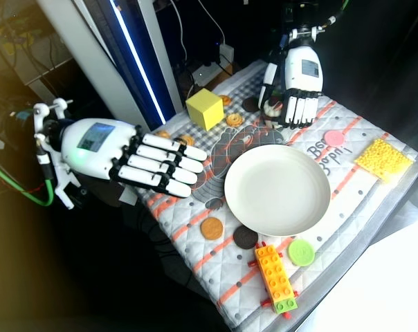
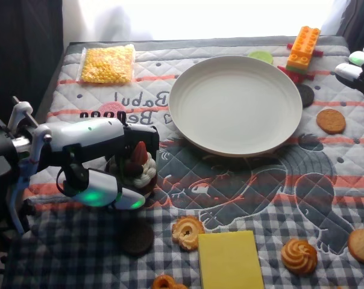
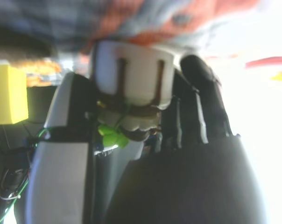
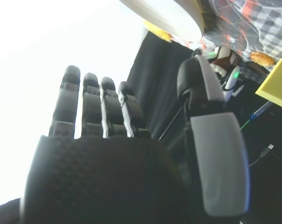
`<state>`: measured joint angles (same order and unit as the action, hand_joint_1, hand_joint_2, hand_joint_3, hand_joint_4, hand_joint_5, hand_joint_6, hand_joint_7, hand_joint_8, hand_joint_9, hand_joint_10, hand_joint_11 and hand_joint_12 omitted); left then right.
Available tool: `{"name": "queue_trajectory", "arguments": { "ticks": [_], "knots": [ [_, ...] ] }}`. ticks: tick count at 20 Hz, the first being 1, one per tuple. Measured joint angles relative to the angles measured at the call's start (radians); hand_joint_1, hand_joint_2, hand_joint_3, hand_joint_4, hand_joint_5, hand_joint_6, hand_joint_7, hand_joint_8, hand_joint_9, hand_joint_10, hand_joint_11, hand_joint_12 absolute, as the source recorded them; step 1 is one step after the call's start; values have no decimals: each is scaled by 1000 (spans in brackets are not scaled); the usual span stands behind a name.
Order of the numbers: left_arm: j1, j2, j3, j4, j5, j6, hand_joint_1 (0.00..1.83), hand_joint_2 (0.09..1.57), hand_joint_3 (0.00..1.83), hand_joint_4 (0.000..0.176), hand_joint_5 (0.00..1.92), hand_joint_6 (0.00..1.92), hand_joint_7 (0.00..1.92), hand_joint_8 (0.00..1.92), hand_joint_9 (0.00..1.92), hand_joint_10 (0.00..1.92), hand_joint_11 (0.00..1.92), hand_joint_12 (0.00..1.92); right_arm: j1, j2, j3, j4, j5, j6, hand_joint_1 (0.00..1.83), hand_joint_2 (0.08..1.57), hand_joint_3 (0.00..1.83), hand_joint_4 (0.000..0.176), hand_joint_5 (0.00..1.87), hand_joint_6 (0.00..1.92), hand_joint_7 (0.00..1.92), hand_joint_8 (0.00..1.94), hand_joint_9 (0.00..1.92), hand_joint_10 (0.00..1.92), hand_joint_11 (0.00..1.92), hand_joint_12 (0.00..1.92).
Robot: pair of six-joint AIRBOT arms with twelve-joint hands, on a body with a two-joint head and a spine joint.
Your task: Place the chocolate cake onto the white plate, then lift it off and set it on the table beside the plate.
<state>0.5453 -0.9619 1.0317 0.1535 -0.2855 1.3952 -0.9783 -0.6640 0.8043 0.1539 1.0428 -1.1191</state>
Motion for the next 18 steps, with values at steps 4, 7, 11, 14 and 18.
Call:
{"name": "queue_trajectory", "arguments": {
  "ticks": [4,7,11,14,18],
  "knots": [
    [-42,48,-42,25,-67,1,968,1437,5,0,423,1749,366,1777,195,1610,109,1889,-7,0,0,2,-1,1,709,1252,3,0,0,0,0,0,0,0,0,0],
    [-128,10,-12,53,-93,3,1171,1241,0,0,257,1155,191,1047,198,1243,144,1656,-7,0,0,3,0,2,711,1247,0,0,0,0,0,0,0,0,0,0],
    [-192,-88,57,43,-73,3,1269,1167,0,0,315,890,236,913,351,1149,369,1492,-7,-1,2,7,-1,3,723,1259,5,0,0,0,0,0,0,0,28,13],
    [-234,-161,123,23,-40,3,1254,1171,2,0,335,870,262,904,397,1216,373,1583,-7,-1,6,8,1,3,740,1255,0,0,0,0,0,0,0,0,8,256],
    [-255,-272,224,-55,-9,3,1217,1155,2,0,326,1186,287,936,227,1280,162,1708,-7,-2,6,5,0,3,712,1247,0,0,0,0,0,0,0,0,0,648]
  ]
}}
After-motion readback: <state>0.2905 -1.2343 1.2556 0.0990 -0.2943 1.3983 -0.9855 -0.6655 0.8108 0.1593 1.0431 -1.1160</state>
